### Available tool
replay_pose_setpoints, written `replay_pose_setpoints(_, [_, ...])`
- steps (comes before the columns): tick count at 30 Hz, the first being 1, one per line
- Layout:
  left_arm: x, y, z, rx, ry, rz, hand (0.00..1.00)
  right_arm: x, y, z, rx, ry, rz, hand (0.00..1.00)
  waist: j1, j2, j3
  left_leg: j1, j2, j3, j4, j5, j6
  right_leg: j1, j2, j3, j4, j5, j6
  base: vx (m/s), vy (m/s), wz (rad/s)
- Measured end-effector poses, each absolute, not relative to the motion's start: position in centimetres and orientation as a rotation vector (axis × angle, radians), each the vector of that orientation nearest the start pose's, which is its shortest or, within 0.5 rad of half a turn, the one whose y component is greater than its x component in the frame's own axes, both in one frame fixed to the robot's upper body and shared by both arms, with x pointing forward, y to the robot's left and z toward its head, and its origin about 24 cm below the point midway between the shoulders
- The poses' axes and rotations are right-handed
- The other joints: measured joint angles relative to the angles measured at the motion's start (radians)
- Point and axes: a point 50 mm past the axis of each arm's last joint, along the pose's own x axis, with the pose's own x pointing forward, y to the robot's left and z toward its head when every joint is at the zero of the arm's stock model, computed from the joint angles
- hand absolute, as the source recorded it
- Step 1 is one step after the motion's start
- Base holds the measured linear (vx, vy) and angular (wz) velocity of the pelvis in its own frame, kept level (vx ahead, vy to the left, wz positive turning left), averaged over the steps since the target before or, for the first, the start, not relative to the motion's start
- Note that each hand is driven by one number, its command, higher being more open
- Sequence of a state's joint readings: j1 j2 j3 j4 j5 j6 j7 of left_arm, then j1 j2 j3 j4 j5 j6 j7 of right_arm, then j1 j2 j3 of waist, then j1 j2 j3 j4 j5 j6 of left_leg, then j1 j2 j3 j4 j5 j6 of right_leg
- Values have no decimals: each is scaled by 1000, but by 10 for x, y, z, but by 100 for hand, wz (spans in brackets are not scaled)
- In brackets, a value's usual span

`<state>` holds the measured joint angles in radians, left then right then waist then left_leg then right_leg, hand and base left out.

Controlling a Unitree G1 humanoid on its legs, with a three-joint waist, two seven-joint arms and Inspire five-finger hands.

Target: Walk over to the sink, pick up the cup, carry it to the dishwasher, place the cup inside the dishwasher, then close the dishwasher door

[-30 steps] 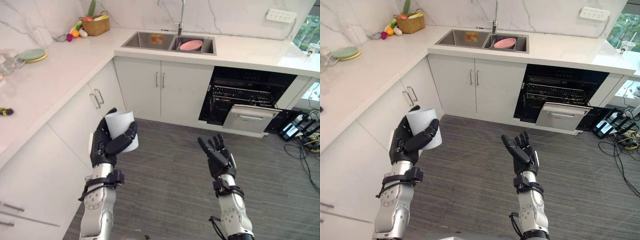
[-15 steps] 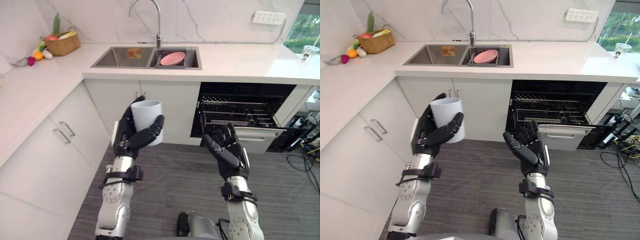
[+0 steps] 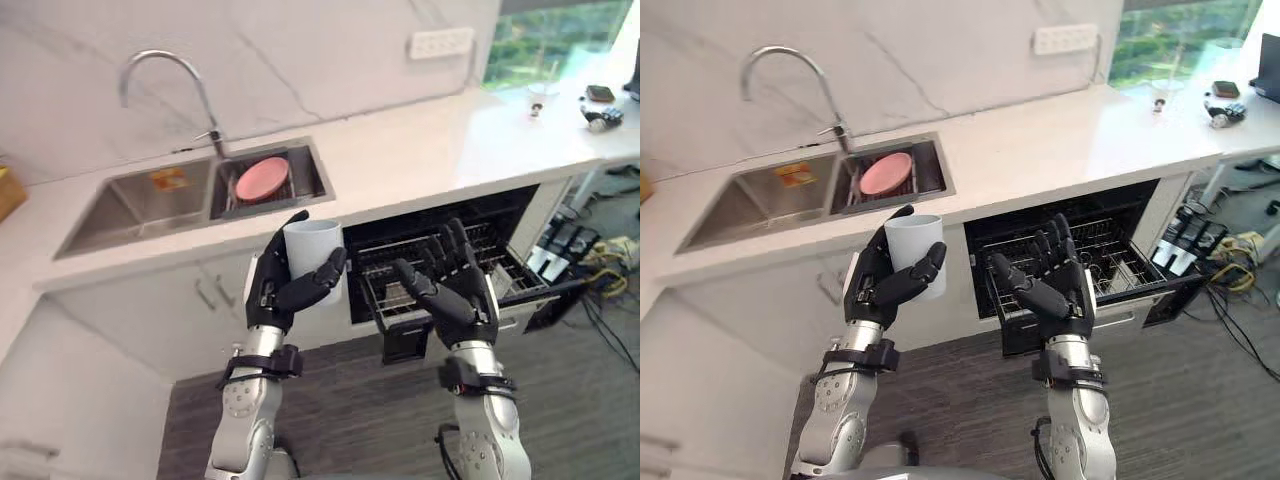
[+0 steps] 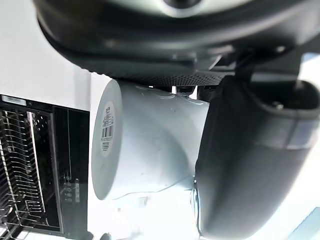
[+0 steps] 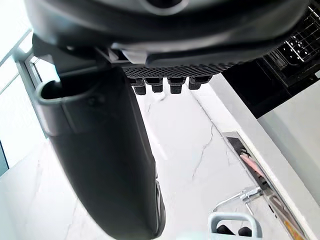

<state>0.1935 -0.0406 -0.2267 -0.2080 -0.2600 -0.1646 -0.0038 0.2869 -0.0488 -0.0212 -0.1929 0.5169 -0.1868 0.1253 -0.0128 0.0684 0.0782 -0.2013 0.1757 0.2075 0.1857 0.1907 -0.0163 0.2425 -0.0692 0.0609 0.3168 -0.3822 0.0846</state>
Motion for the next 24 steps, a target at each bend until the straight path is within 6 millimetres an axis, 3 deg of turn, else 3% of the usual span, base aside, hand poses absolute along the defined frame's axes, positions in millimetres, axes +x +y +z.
replay_pose_setpoints(1, [212,107,65,-342,-177,-143,0,194,-180,39,445,-130,-35,100,-8,-23,-12,5,-11,25,30,-62,-36,13,-22,0,11,-16,15,506,374,-32])
replay_pose_setpoints(2, [213,111,65,-326,-184,-151,0,193,-178,30,465,-93,-59,100,-15,-76,-21,6,-50,27,63,-110,-23,-2,-74,6,42,-10,37,463,302,-18])
replay_pose_setpoints(3, [215,114,68,-317,-201,-151,0,192,-176,27,483,-83,-78,100,-17,-101,-18,3,-74,42,87,-149,-8,-3,-104,3,45,18,74,436,280,-9])
replay_pose_setpoints(4, [217,114,71,-317,-212,-151,0,192,-178,26,491,-83,-92,100,-21,-109,-17,2,-93,47,100,-172,4,-3,-124,4,46,44,89,410,288,6])
replay_pose_setpoints(6, [222,111,77,-326,-240,-171,0,191,-186,26,513,-94,-130,100,-33,-109,-19,7,-138,44,102,-210,33,-18,-156,-8,89,116,88,366,299,26])
replay_pose_setpoints(7, [223,110,80,-326,-252,-179,0,191,-189,26,515,-95,-143,100,-34,-110,-19,9,-149,44,102,-220,39,-36,-164,-13,123,135,83,316,277,26])
replay_pose_setpoints(10, [226,110,87,-322,-284,-185,0,197,-198,14,511,-56,-202,100,-40,-112,-17,68,-184,57,84,-260,73,-152,-232,-92,369,302,45,268,237,-14])
replay_pose_setpoints(11, [227,115,87,-315,-285,-161,0,199,-195,8,522,-26,-207,100,-39,-109,-14,128,-185,88,48,-268,84,-200,-271,-131,473,303,35,197,179,-75])
replay_pose_setpoints(12, [228,122,86,-311,-286,-113,0,202,-188,4,540,0,-192,100,-40,-107,-13,179,-177,121,18,-268,85,-271,-290,-175,544,241,6,168,162,-89])
replay_pose_setpoints(14, [228,130,87,-308,-295,-51,0,204,-177,2,555,18,-150,100,-39,-104,-9,234,-150,167,-9,-276,71,-355,-282,-279,490,209,-13,98,100,-87])
replay_pose_setpoints(16, [227,136,87,-293,-307,-28,0,206,-168,4,571,12,-115,100,-40,-121,-13,249,-148,175,4,-298,46,-375,-242,-369,292,241,-26,88,33,-80])
replay_pose_setpoints(18, [225,137,88,-296,-322,-21,0,213,-168,11,563,-17,-92,100,-21,-108,-16,241,-127,127,-8,-317,26,-338,-183,-359,117,242,-26,41,-70,-131])
replay_pose_setpoints(19, [225,138,88,-293,-325,-15,0,218,-166,15,566,-36,-81,100,-27,-114,-12,230,-125,172,-7,-321,28,-319,-164,-356,11,251,-10,-5,-74,-112])
replay_pose_setpoints(24, [226,123,87,-332,-314,-57,0,210,-174,13,531,-22,-113,100,-60,-106,-5,230,-120,179,-17,-337,24,-288,-134,-340,-118,318,10,-28,32,-27])
